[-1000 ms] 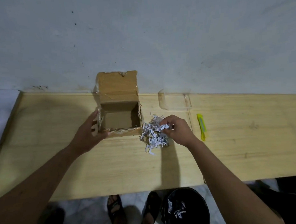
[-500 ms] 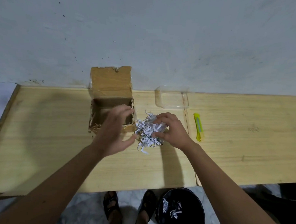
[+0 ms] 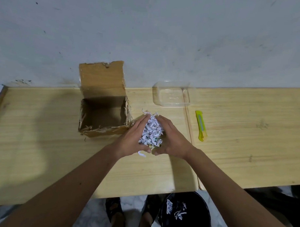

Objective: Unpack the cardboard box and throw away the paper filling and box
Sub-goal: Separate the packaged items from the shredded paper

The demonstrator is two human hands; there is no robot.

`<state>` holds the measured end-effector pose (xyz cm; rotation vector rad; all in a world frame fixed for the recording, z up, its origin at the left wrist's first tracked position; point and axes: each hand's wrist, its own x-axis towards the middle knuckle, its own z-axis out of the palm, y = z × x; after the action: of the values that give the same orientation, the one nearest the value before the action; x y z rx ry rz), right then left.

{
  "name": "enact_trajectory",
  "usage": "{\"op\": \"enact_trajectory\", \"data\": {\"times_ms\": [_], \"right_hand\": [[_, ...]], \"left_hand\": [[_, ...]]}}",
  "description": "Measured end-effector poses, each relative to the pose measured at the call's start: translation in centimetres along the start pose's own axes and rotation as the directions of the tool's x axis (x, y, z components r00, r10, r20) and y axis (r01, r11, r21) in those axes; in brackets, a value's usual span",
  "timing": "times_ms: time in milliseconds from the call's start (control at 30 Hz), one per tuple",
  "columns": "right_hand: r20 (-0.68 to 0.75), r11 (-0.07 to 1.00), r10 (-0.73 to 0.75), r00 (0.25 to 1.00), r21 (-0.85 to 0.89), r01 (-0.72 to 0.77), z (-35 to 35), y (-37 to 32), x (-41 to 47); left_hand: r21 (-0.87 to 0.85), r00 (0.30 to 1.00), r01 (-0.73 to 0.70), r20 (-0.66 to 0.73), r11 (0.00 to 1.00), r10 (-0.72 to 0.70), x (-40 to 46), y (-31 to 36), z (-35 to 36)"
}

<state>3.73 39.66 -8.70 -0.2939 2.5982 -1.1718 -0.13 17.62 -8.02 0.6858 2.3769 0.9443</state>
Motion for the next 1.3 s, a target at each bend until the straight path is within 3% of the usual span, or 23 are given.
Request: {"op": "enact_trajectory", "data": {"times_ms": [300,500,733,1100,1300], "right_hand": [[-0.077,0.999,-0.015,0.997,0.051,0.019,0.1,0.8,0.6],[-0.167,0.990,0.097,0.981,0.117,-0.078,-1.8,1.6,0.5],[-0.155,0.973,0.204,0.967,0.143,-0.182,-2.9,1.8,1.8],[-0.190,0.957,0.208,0.959,0.241,-0.160,-2.0,0.9,2.0],[-0.382,0.985,0.138,0.914,0.149,-0.086,-2.5,0.5,0.2]], "left_hand": [[-0.184,0.990,0.034,-0.128,0.982,-0.058,0.1,-1.3,1.3],[-0.281,0.973,0.065,-0.197,0.957,-0.124,1.6,0.2,1.7],[-0.406,0.949,0.096,-0.236,0.909,-0.206,2.5,0.3,2.4],[-0.514,0.920,0.206,-0.187,0.833,-0.343,2.9,0.1,2.2],[-0.533,0.908,0.230,-0.185,0.814,-0.377,2.6,0.2,2.3]]}}
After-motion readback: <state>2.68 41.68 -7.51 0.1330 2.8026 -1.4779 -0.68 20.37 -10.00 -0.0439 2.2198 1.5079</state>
